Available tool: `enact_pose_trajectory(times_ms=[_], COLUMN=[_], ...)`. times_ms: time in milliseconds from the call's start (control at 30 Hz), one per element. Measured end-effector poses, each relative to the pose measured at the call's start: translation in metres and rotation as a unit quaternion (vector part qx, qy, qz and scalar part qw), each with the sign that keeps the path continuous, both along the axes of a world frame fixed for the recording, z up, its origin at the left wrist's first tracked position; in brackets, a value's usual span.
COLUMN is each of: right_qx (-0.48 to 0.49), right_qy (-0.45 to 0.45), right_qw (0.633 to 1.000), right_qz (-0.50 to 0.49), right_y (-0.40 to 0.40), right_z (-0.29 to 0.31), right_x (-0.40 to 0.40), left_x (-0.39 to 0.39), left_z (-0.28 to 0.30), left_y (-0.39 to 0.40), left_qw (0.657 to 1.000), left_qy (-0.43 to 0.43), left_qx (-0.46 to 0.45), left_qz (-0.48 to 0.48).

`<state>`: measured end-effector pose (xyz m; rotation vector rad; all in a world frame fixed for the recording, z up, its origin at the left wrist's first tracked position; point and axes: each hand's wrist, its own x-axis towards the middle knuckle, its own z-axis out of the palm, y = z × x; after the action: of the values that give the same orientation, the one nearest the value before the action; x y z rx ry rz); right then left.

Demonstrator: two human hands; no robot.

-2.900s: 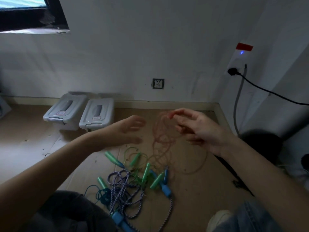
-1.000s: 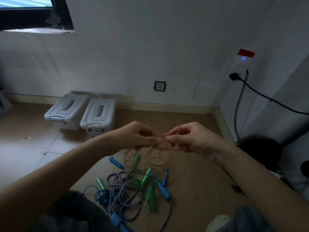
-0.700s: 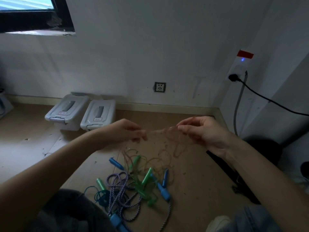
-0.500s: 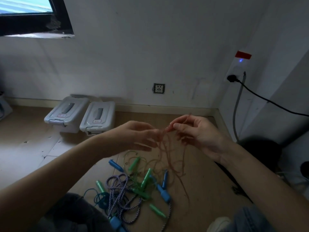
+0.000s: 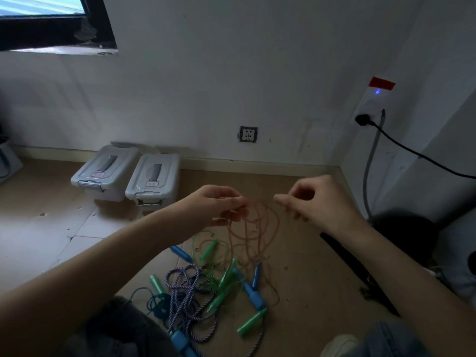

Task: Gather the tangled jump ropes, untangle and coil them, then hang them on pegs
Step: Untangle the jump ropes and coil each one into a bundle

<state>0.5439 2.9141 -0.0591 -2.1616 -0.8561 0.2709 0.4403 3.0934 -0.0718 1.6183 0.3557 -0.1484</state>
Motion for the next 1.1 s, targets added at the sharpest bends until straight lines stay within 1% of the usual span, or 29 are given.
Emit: enact_pose_trajectory(times_ms=[33, 100, 133, 233, 300, 333, 400, 467, 500, 533, 567, 600, 667, 700, 733, 767, 800, 833, 867, 900, 933, 967, 1000, 1033, 1067, 1100], right_qx=[0.019, -0.005, -0.021, -0.009, -0.004, 0.009, 0.072, 0.171, 0.213, 0.234, 0.237, 0.245, 0.283, 0.285, 0.255, 0.190, 0.106, 0.036, 0.009, 0.023, 0.075, 0.153, 0.243, 0.321, 0.377, 0.412], right_qy=[-0.019, -0.030, -0.031, -0.045, -0.048, -0.042, -0.019, 0.055, 0.107, 0.154, 0.202, 0.258, 0.384, 0.426, 0.433, 0.402, 0.330, 0.256, 0.223, 0.237, 0.294, 0.372, 0.445, 0.495, 0.517, 0.522], right_qw=[0.999, 0.995, 0.993, 0.995, 0.994, 0.994, 0.996, 0.984, 0.971, 0.960, 0.950, 0.930, 0.858, 0.829, 0.830, 0.862, 0.912, 0.950, 0.967, 0.968, 0.952, 0.915, 0.860, 0.803, 0.763, 0.741], right_qz=[0.027, 0.097, 0.116, 0.093, 0.100, 0.099, 0.056, 0.000, -0.013, -0.001, 0.034, 0.089, 0.190, 0.223, 0.242, 0.243, 0.221, 0.175, 0.124, 0.078, 0.030, -0.019, -0.058, -0.082, -0.090, -0.090], right_y=[0.002, 0.006, 0.008, 0.011, 0.009, 0.008, 0.005, 0.006, 0.007, 0.010, 0.012, 0.014, 0.015, 0.015, 0.014, 0.013, 0.013, 0.013, 0.014, 0.014, 0.013, 0.012, 0.011, 0.010, 0.009, 0.008], right_z=[0.003, 0.002, 0.000, -0.004, -0.004, -0.005, -0.004, -0.003, -0.003, -0.003, -0.004, -0.004, -0.002, 0.000, 0.000, -0.002, -0.006, -0.011, -0.015, -0.017, -0.017, -0.015, -0.013, -0.011, -0.010, -0.009], right_x=[-0.002, -0.006, -0.009, -0.015, -0.016, -0.015, -0.010, -0.007, -0.007, -0.007, -0.009, -0.012, -0.017, -0.018, -0.017, -0.017, -0.016, -0.014, -0.012, -0.009, -0.006, -0.001, 0.004, 0.009, 0.012, 0.015], left_x=[0.000, 0.001, 0.002, 0.001, 0.000, 0.000, 0.002, 0.005, 0.007, 0.008, 0.009, 0.010, 0.009, 0.008, 0.008, 0.008, 0.008, 0.008, 0.008, 0.006, 0.004, 0.002, 0.003, 0.002, 0.004, 0.003], left_z=[0.000, 0.001, 0.002, 0.003, 0.002, 0.001, -0.002, -0.007, -0.010, -0.011, -0.012, -0.013, -0.009, -0.005, -0.005, -0.004, -0.002, 0.000, 0.001, 0.004, 0.009, 0.010, 0.007, 0.001, -0.006, -0.010], left_y=[-0.002, -0.006, -0.007, -0.010, -0.009, -0.006, 0.006, 0.018, 0.021, 0.022, 0.023, 0.024, 0.024, 0.025, 0.027, 0.026, 0.026, 0.025, 0.025, 0.025, 0.024, 0.024, 0.023, 0.020, 0.019, 0.016], left_qw=[1.000, 1.000, 1.000, 0.996, 0.994, 0.995, 0.998, 0.994, 0.992, 0.992, 0.992, 0.991, 0.982, 0.980, 0.980, 0.982, 0.983, 0.981, 0.975, 0.967, 0.963, 0.969, 0.981, 0.993, 0.997, 0.994], left_qy=[-0.001, -0.003, -0.003, -0.009, -0.014, -0.010, 0.015, 0.037, 0.049, 0.062, 0.078, 0.091, 0.100, 0.099, 0.089, 0.078, 0.059, 0.031, 0.007, -0.007, -0.013, -0.010, 0.004, 0.024, 0.052, 0.075], left_qx=[0.005, 0.010, 0.014, 0.067, 0.102, 0.097, 0.063, 0.047, 0.043, 0.031, 0.004, -0.043, -0.139, -0.155, -0.154, -0.145, -0.142, -0.159, -0.199, -0.246, -0.268, -0.243, -0.183, -0.089, 0.003, 0.065], left_qz=[-0.006, -0.016, -0.024, -0.050, -0.045, -0.032, 0.021, 0.087, 0.105, 0.109, 0.103, 0.092, 0.080, 0.081, 0.087, 0.095, 0.103, 0.107, 0.094, 0.060, 0.015, -0.033, -0.061, -0.073, -0.062, -0.042])
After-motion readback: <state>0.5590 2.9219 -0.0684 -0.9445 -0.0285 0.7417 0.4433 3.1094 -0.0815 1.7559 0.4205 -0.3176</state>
